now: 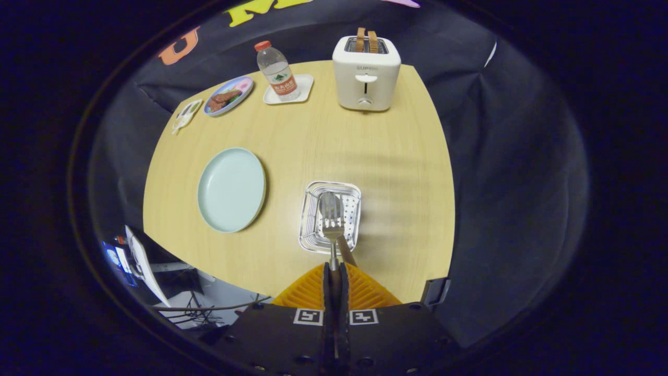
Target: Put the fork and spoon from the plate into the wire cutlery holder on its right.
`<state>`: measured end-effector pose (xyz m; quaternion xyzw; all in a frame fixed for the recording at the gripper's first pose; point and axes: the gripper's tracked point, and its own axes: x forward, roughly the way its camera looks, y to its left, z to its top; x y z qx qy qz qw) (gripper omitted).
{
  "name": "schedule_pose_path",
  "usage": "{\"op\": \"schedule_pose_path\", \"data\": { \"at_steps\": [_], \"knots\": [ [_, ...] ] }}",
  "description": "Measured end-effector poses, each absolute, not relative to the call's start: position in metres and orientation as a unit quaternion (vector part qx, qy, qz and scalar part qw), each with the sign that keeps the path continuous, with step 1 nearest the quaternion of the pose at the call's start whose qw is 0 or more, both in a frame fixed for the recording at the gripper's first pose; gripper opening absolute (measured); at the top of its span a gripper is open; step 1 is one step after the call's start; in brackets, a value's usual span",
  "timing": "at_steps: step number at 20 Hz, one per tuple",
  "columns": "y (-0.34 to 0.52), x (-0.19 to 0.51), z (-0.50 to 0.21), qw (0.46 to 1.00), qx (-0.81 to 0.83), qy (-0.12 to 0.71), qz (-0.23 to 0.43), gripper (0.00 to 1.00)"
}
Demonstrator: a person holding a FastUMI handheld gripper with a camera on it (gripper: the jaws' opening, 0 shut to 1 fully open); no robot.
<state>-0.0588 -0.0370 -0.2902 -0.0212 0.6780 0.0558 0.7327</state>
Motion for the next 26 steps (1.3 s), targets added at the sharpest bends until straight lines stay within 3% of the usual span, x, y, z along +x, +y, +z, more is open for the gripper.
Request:
{"op": "schedule_pose_path", "data": {
  "at_steps": [3, 9, 11, 13, 16, 20, 22, 26],
  "knots": [
    [-0.034, -0.056, -0.298, 0.73, -0.019, 0.681, 0.054, 0.03],
    [-0.029, -0.048, -0.307, 0.736, 0.002, 0.676, 0.044, 0.14],
    [-0.028, -0.045, -0.305, 0.744, 0.009, 0.667, 0.041, 0.27],
    [-0.026, -0.038, -0.299, 0.759, 0.014, 0.65, 0.038, 0.29],
    [-0.025, -0.024, -0.284, 0.787, 0.012, 0.615, 0.036, 0.5],
    [-0.018, 0.001, -0.25, 0.839, 0.021, 0.542, 0.027, 0.9],
    [-0.006, 0.013, -0.225, 0.866, 0.041, 0.497, 0.032, 0.96],
    [0.011, 0.025, -0.161, 0.918, 0.058, 0.389, 0.045, 0.96]
  ]
}}
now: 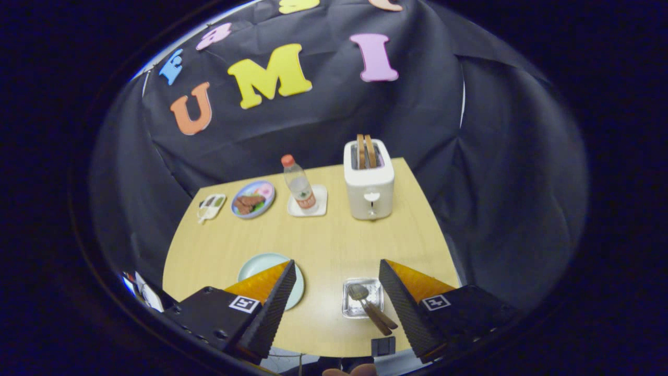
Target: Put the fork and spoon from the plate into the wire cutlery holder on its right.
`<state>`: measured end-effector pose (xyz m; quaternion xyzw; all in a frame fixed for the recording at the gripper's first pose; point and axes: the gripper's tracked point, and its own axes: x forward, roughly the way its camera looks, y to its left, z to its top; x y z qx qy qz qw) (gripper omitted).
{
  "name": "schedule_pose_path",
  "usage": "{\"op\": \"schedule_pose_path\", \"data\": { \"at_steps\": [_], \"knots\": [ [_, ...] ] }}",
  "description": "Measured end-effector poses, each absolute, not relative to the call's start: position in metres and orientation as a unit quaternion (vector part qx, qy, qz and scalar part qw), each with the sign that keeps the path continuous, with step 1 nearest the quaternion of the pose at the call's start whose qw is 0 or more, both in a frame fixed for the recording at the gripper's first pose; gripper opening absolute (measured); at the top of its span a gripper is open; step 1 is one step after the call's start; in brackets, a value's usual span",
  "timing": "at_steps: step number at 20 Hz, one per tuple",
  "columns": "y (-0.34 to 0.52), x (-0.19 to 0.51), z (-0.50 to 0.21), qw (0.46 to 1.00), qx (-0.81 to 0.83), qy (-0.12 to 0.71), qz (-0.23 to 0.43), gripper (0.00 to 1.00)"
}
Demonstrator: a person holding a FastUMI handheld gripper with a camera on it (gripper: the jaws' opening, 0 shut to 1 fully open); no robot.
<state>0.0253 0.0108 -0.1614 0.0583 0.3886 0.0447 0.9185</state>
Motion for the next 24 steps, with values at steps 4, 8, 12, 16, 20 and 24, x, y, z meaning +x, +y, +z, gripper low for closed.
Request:
{"op": "schedule_pose_path", "data": {
  "at_steps": [4, 8, 12, 16, 20, 24],
  "knots": [
    [0.012, 0.028, -0.085, 0.964, 0.044, 0.261, 0.037, 0.97],
    [0.018, 0.012, -0.043, 0.982, 0.041, 0.184, 0.028, 0.96],
    [0.013, -0.004, -0.02, 0.992, 0.027, 0.126, 0.011, 0.96],
    [0.013, -0.025, -0.024, 0.993, 0.044, 0.107, 0.001, 0.96],
    [0.014, -0.029, -0.03, 0.993, 0.041, 0.109, 0.001, 0.96],
    [0.014, -0.026, -0.029, 0.993, 0.041, 0.111, 0.001, 0.96]
  ]
}}
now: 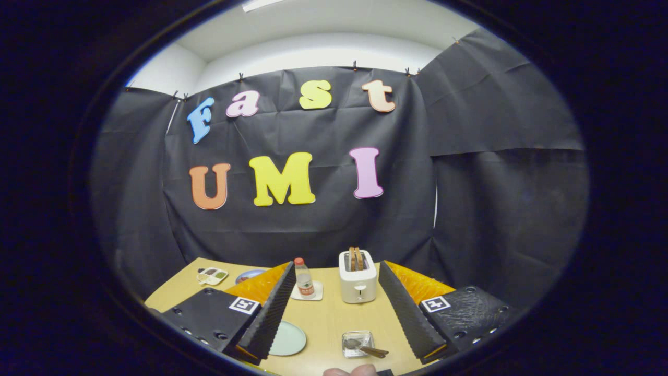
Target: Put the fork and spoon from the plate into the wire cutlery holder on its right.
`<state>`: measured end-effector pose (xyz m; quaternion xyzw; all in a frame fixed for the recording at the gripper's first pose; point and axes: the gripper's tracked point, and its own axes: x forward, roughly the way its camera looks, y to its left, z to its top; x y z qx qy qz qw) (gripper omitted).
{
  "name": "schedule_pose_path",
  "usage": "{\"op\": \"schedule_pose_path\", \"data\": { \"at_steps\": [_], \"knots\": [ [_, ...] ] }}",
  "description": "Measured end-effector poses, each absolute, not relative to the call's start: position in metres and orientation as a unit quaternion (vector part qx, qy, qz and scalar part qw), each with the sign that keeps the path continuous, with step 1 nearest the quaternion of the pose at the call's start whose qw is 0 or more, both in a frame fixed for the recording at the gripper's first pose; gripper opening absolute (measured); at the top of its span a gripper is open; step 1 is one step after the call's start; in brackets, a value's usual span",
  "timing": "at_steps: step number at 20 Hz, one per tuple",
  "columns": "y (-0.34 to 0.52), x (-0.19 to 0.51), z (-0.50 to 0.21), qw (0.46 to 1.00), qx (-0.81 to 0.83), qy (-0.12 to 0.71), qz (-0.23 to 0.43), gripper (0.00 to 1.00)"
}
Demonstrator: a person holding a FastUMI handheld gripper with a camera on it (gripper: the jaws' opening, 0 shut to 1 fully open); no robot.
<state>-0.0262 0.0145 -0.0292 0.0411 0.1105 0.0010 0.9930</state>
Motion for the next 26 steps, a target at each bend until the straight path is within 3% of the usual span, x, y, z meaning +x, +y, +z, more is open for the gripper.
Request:
{"op": "schedule_pose_path", "data": {
  "at_steps": [26],
  "knots": [
    [0.033, -0.01, -0.01, 0.995, 0.047, 0.085, 0.006, 0.96]
  ]
}}
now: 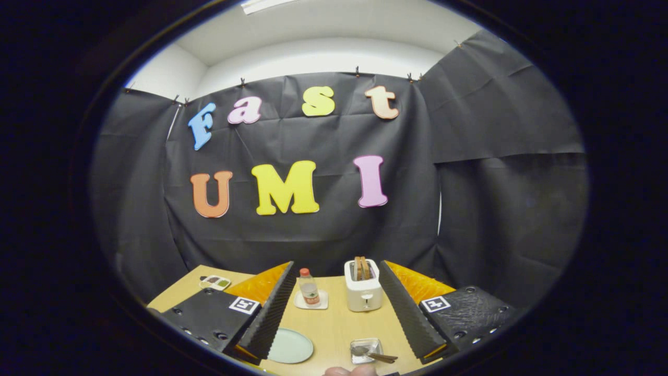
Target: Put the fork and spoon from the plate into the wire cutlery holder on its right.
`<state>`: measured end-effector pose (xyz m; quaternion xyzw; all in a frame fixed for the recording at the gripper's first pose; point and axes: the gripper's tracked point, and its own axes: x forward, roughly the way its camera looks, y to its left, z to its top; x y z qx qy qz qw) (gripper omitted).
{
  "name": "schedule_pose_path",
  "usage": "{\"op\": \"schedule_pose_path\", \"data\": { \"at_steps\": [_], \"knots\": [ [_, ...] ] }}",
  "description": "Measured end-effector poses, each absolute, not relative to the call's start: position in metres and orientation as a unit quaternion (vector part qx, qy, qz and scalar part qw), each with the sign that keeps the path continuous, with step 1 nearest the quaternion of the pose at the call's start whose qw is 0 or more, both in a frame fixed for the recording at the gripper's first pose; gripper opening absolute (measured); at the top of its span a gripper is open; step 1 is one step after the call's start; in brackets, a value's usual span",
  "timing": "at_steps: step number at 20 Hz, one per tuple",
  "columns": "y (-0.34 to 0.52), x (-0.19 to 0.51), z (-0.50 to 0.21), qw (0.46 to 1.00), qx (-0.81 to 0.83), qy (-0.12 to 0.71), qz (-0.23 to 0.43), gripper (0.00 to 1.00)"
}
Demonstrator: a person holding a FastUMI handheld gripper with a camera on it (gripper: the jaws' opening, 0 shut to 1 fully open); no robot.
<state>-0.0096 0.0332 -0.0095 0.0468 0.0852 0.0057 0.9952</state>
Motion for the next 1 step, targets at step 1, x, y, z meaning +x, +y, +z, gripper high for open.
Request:
{"op": "schedule_pose_path", "data": {
  "at_steps": [1],
  "knots": [
    [0.0342, -0.0097, -0.0083, 0.995, 0.046, 0.083, 0.006, 0.96]
  ]
}}
